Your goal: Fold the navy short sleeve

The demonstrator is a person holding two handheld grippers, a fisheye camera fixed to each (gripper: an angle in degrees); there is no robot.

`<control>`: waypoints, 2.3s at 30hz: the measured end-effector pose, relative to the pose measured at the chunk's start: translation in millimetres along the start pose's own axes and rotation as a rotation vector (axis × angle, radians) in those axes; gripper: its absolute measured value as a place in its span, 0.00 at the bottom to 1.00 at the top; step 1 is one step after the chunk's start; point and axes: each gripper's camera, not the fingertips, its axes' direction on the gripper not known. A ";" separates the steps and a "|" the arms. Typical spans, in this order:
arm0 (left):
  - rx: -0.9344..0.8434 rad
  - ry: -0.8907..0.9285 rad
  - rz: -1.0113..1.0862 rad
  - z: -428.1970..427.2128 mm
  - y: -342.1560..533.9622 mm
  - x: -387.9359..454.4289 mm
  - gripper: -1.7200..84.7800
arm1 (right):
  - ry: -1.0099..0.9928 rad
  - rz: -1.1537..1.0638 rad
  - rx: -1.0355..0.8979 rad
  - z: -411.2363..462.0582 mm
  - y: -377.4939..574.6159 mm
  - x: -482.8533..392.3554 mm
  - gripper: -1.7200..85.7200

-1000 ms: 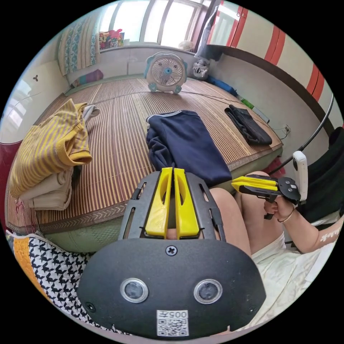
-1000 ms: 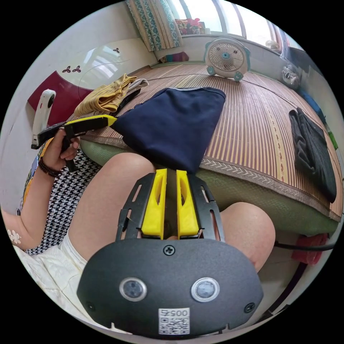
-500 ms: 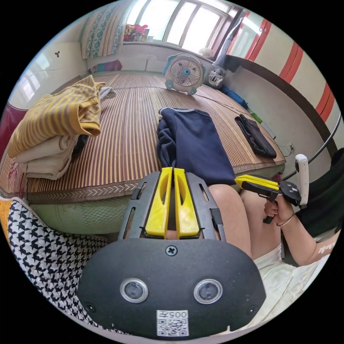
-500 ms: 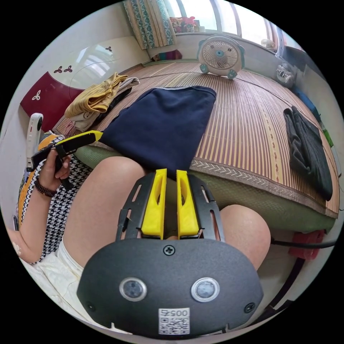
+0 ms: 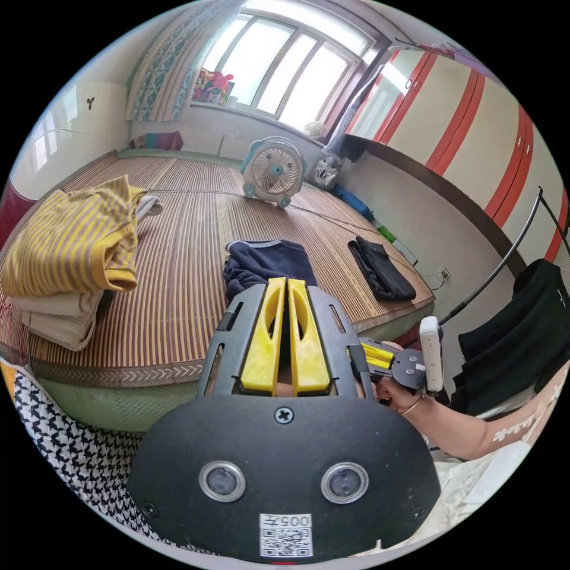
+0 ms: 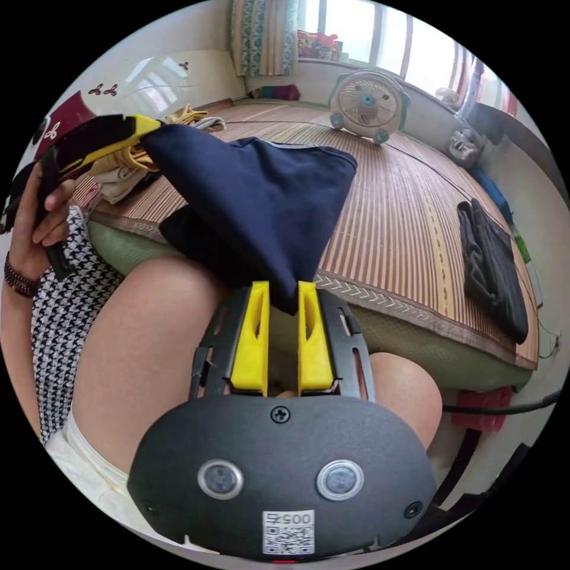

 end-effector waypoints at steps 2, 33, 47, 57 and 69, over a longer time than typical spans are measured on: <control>0.012 -0.008 0.001 -1.2 -1.4 0.4 0.02 | 0.003 0.024 0.021 -2.8 2.0 4.6 0.03; -0.090 -0.141 -0.177 9.4 80.0 -67.1 0.13 | -0.026 0.055 -0.039 37.8 5.4 20.0 0.00; -0.230 -0.043 -0.194 80.7 57.5 -78.7 0.17 | -0.058 0.061 -0.034 46.6 4.0 38.0 0.00; -0.314 -0.168 -0.061 107.2 47.0 -54.4 0.15 | -0.077 0.075 -0.053 38.9 -1.8 53.1 0.02; -0.342 -0.169 -0.004 122.1 39.6 -35.7 0.12 | -0.172 0.172 0.257 -46.0 -71.5 135.2 0.15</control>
